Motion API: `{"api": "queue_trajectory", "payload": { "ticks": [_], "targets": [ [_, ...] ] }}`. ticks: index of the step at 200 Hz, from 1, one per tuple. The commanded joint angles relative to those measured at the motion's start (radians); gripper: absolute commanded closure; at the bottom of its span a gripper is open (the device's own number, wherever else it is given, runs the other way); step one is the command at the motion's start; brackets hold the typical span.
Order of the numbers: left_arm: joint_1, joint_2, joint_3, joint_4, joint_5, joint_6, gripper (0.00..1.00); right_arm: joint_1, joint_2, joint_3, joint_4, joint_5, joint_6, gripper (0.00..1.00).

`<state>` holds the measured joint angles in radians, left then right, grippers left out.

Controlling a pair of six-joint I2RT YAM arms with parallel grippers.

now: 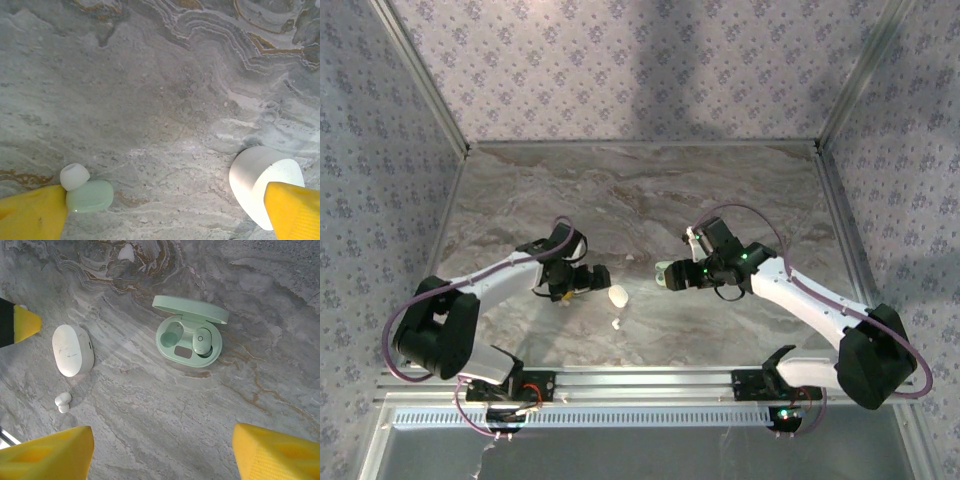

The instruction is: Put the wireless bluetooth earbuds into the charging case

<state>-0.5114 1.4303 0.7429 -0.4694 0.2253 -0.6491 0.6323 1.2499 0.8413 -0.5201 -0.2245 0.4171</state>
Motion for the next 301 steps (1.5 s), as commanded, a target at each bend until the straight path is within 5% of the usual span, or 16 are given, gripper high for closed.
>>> {"api": "queue_trajectory", "payload": {
  "ticks": [1,170,239,301],
  "targets": [
    [-0.013,0.008,0.021,-0.006,0.019,-0.018,0.00,-0.008,-0.020,-0.007,-0.020,-0.013,-0.017,0.25],
    [-0.082,-0.041,0.049,-0.036,0.023,-0.040,0.00,-0.013,-0.038,-0.009,-0.020,-0.012,-0.002,0.25],
    [-0.059,-0.288,0.072,-0.047,-0.104,0.043,0.00,-0.010,-0.077,0.006,0.073,-0.086,0.123,0.39],
    [-0.060,-0.641,-0.164,0.310,-0.269,0.051,0.00,0.067,0.096,0.122,0.184,-0.121,0.261,0.58]
  ]
}}
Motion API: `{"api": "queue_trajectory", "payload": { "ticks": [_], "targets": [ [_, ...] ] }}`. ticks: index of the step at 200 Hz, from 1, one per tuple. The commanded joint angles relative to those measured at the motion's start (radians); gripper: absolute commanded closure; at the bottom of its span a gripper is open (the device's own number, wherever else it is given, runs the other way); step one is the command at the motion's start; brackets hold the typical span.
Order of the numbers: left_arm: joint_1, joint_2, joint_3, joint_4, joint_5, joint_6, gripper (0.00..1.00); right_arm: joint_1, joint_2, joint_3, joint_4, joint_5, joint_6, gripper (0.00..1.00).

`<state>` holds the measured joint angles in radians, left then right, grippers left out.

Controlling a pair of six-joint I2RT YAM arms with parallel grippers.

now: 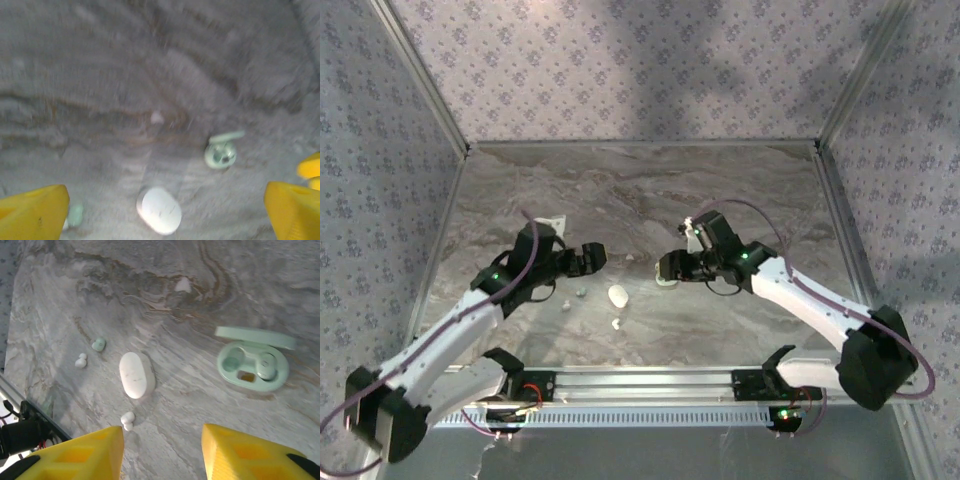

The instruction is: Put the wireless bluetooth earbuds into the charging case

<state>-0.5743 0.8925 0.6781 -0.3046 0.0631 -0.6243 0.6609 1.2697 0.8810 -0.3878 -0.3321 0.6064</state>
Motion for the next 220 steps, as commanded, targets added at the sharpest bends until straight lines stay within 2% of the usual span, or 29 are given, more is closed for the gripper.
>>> {"api": "queue_trajectory", "payload": {
  "ticks": [1,38,92,158,220],
  "targets": [
    [0.003,-0.109,-0.103,0.148,-0.111,0.028,0.00,0.041,0.081,0.084,0.051,-0.012,0.072,0.58],
    [0.033,-0.292,-0.252,0.200,-0.200,0.077,0.00,0.119,0.251,0.213,0.031,0.028,0.111,0.62],
    [0.139,-0.463,-0.332,0.143,-0.200,0.066,0.00,0.231,0.508,0.425,0.006,0.053,0.163,0.63],
    [0.171,-0.429,-0.333,0.144,-0.181,0.044,0.00,0.338,0.732,0.577,0.023,0.103,0.273,0.63],
    [0.177,-0.426,-0.333,0.148,-0.158,0.041,0.00,0.362,0.840,0.643,0.021,0.120,0.323,0.63]
  ]
}}
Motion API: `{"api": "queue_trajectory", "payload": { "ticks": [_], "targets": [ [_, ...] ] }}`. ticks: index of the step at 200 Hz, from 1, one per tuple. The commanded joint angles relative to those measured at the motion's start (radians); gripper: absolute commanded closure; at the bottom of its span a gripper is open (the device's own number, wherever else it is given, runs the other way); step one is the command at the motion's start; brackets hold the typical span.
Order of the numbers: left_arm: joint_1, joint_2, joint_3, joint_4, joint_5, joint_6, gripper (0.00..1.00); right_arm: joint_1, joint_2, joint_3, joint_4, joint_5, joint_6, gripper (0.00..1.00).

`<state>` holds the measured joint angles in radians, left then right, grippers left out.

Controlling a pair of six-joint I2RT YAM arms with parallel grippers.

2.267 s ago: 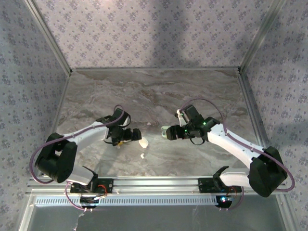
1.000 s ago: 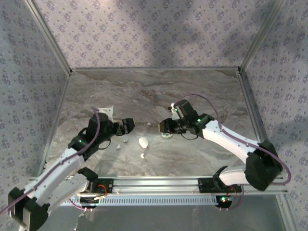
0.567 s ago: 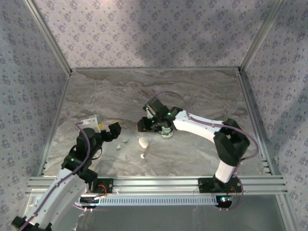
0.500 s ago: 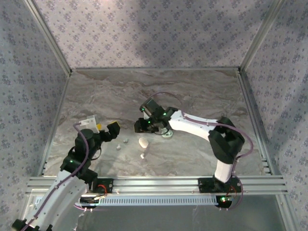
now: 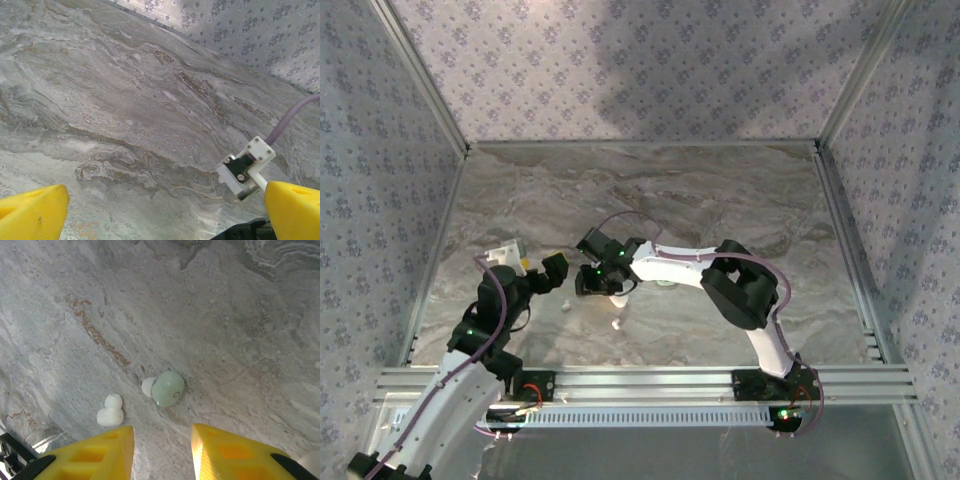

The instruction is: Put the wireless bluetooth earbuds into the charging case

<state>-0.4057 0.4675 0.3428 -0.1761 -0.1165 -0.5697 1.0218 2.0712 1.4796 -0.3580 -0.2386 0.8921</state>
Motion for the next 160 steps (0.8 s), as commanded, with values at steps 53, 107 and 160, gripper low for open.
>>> {"api": "queue_trajectory", "payload": {
  "ticks": [53,107,160],
  "targets": [
    [0.010,0.017,0.003,0.033,0.044,-0.012,0.00,-0.003,0.090,0.093,-0.020,0.021,0.037,0.63],
    [0.010,0.033,0.005,0.043,0.057,-0.010,0.00,-0.005,0.131,0.135,-0.030,0.007,0.035,0.64],
    [0.010,0.033,0.003,0.046,0.060,-0.009,0.00,-0.008,0.143,0.142,-0.031,-0.004,0.037,0.68]
  ]
}}
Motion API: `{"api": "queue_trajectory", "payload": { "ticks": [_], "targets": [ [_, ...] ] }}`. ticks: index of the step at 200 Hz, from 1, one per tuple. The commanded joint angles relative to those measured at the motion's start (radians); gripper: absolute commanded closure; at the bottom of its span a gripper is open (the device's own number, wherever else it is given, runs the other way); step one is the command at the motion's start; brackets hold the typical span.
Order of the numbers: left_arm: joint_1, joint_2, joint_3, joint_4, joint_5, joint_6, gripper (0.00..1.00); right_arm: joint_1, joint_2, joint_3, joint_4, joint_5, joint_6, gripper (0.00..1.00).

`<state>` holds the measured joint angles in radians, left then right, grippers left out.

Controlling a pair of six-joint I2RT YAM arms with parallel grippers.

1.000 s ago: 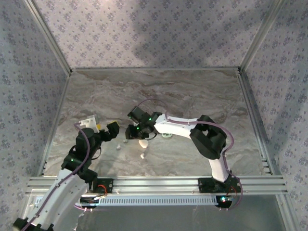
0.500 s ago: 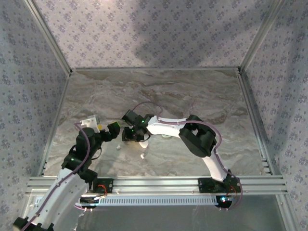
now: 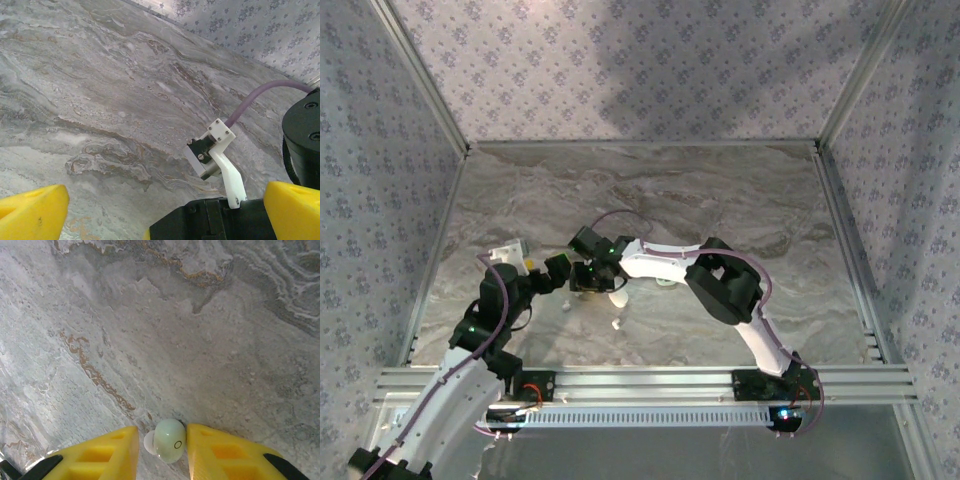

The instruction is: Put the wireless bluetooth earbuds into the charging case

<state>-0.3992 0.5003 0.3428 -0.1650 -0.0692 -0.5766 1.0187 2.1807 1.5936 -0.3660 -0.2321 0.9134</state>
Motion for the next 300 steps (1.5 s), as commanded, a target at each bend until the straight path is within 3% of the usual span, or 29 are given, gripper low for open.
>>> {"api": "queue_trajectory", "payload": {
  "ticks": [1,94,146,235,300],
  "targets": [
    [0.003,0.000,0.003,0.035,0.012,-0.003,0.00,-0.005,0.034,0.028,-0.022,-0.011,0.016,0.68],
    [0.003,0.001,0.002,0.036,0.017,-0.002,0.00,-0.004,0.066,0.033,-0.022,-0.023,0.012,0.73],
    [0.003,-0.005,0.004,0.038,0.029,-0.003,0.00,-0.007,0.040,0.024,-0.018,-0.020,0.005,0.84],
    [0.003,-0.068,0.001,0.039,0.075,-0.012,0.00,-0.049,-0.188,-0.123,-0.018,0.067,-0.049,0.84],
    [0.002,-0.038,-0.027,0.178,0.253,-0.019,0.00,-0.111,-0.441,-0.335,-0.043,0.182,-0.095,0.84]
  ]
}}
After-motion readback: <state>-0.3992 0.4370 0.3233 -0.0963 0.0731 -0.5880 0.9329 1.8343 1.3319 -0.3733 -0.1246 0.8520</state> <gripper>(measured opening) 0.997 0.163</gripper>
